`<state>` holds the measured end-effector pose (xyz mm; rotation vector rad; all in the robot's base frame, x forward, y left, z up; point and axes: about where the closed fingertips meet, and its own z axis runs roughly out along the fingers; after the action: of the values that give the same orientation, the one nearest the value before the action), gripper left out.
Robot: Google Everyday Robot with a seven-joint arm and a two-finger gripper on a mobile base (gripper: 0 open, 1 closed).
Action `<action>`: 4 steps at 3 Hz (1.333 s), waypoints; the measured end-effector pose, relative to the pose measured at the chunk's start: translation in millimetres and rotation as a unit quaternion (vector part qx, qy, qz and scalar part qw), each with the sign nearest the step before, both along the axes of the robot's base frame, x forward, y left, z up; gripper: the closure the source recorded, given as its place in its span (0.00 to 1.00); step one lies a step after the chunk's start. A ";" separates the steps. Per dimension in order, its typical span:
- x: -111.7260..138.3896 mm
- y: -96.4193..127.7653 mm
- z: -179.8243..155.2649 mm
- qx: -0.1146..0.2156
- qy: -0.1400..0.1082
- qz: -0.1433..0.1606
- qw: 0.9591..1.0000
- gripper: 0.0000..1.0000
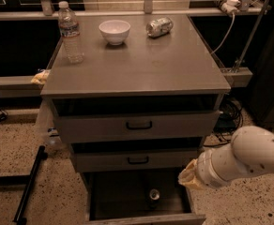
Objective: Pick redbull can from bottom drawer and place on counter
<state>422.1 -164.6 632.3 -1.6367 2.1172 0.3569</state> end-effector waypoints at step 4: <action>32.9 -43.2 -166.9 0.028 0.022 -0.007 0.999 1.00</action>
Offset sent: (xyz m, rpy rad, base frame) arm 0.0675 -0.0829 -0.2357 0.0681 0.0322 -0.0620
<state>455.0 -207.7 465.4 -1.5953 2.1292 0.4469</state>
